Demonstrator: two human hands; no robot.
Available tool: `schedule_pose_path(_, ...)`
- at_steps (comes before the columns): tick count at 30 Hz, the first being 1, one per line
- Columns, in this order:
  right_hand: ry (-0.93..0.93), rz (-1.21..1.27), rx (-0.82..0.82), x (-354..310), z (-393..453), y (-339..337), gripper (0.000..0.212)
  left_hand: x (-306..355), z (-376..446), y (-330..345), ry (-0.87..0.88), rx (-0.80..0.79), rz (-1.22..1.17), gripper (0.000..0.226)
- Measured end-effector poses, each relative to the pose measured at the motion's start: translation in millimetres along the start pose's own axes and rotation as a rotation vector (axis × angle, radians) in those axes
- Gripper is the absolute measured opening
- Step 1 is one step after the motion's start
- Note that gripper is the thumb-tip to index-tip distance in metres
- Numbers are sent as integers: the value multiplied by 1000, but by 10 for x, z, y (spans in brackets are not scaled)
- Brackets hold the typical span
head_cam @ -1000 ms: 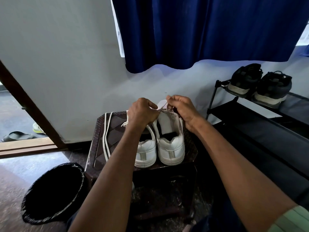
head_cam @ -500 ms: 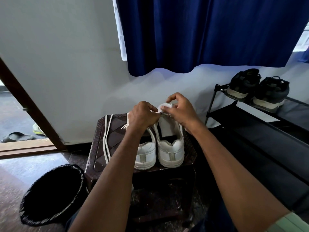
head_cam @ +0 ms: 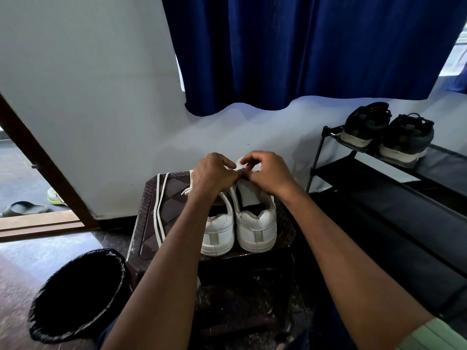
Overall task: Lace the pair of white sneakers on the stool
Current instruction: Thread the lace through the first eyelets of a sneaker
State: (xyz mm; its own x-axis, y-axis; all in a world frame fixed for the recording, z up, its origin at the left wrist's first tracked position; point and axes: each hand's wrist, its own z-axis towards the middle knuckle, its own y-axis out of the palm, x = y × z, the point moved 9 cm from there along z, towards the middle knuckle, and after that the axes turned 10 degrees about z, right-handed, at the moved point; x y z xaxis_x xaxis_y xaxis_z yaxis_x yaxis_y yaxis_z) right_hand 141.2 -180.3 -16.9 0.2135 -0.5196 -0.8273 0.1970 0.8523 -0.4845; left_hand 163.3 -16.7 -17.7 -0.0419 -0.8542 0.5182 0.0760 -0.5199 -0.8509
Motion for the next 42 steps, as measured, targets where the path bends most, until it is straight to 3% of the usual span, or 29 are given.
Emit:
schedule_pose_path(4,-77,-206,15,-110,2,36,13,12,2,-8,17,0,8,27)
schedule_pose_path(8,-32,-266,4,-23,45,55,13,9,-8,-12,11,0,16,24)
schedule_pose_path(10,13,-21,-5,11,50,91,14,6,-16,-17,8,0,18,22)
schedule_pose_path(13,151,589,97,45,17,-7,16,2,-13,-22,13,8,25,24)
schedule_pose_path(15,209,687,178,92,-1,-109,17,7,-12,-24,18,7,28,24)
schedule_pose_path(17,172,471,186,62,3,-196,13,-3,3,-15,15,2,24,24)
schedule_pose_path(21,79,-205,18,-1,-36,-73,12,-15,9,0,6,-6,-4,25)
schedule_pose_path(23,66,-234,41,1,-23,-48,10,-16,11,0,6,-11,-7,24)
schedule_pose_path(24,72,-84,67,12,-3,-56,9,-13,8,-4,5,-11,1,24)
schedule_pose_path(27,229,715,153,88,-8,-105,19,-5,4,-12,11,-15,26,23)
schedule_pose_path(29,273,923,163,107,-22,-131,24,-5,3,-12,11,-17,28,23)
schedule_pose_path(31,240,693,153,108,-29,-187,26,-16,6,-3,6,-20,26,24)
schedule_pose_path(34,48,10,70,-2,-21,-155,20,-19,18,13,4,-19,7,23)
schedule_pose_path(37,13,-230,35,13,-15,-32,9,-15,22,13,11,-18,-6,29)
schedule_pose_path(39,45,-54,102,39,9,-72,9,-6,11,-4,15,-11,12,23)
schedule_pose_path(42,215,693,204,115,-14,-158,22,5,-8,-15,22,-21,36,24)
